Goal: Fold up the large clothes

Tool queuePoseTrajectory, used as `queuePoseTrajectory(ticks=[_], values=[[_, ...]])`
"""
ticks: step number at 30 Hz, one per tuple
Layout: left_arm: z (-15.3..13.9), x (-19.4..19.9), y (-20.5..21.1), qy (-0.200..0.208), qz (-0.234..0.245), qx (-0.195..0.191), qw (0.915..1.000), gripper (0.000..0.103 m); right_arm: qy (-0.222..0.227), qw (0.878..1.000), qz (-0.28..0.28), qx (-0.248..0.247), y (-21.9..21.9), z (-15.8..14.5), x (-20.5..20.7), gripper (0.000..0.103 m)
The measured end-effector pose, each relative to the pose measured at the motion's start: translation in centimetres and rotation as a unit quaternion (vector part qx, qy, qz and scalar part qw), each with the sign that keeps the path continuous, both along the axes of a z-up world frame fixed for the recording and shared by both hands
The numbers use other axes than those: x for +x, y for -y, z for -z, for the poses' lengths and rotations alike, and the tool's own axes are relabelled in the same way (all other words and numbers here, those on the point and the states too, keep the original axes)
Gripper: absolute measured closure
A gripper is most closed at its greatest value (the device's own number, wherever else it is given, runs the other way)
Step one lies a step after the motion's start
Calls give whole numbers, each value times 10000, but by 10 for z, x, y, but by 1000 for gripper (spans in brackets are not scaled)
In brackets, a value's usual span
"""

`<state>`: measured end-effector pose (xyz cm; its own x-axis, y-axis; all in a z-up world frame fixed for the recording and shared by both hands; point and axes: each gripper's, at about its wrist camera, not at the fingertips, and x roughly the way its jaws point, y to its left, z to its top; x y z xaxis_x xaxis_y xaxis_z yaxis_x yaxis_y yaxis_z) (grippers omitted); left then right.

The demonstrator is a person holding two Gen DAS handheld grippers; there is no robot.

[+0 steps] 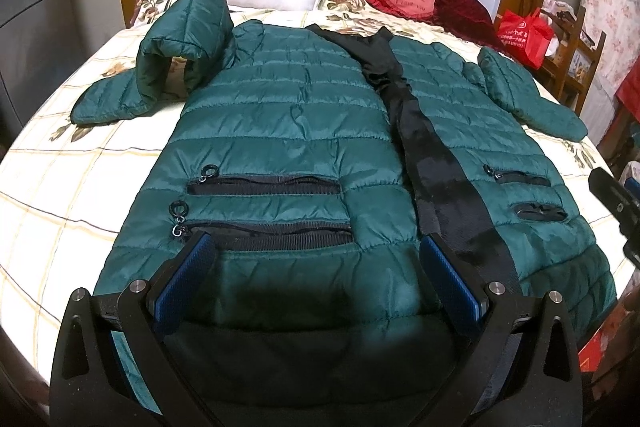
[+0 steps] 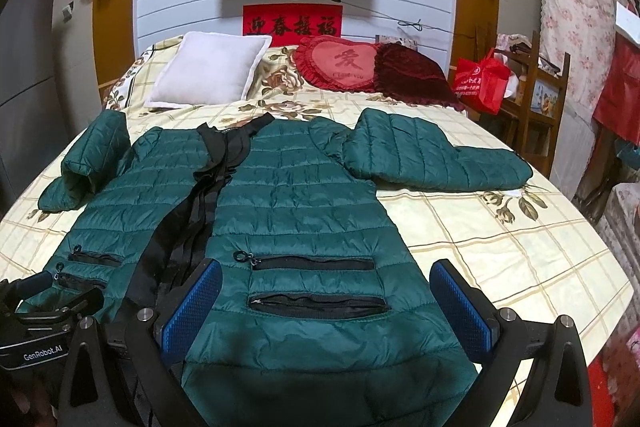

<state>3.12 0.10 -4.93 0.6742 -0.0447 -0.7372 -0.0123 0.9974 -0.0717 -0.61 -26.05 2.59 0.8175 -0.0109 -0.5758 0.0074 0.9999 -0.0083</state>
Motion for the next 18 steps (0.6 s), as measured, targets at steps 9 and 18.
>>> queuePoseTrajectory(ticks=[9, 18], values=[[7, 3, -1, -68, -6, 22, 10000, 0, 14, 10000, 3, -3, 0, 0, 0, 0], [7, 3, -1, -78, -4, -27, 10000, 0, -79, 9999, -21, -147, -5, 1, 3, 0]])
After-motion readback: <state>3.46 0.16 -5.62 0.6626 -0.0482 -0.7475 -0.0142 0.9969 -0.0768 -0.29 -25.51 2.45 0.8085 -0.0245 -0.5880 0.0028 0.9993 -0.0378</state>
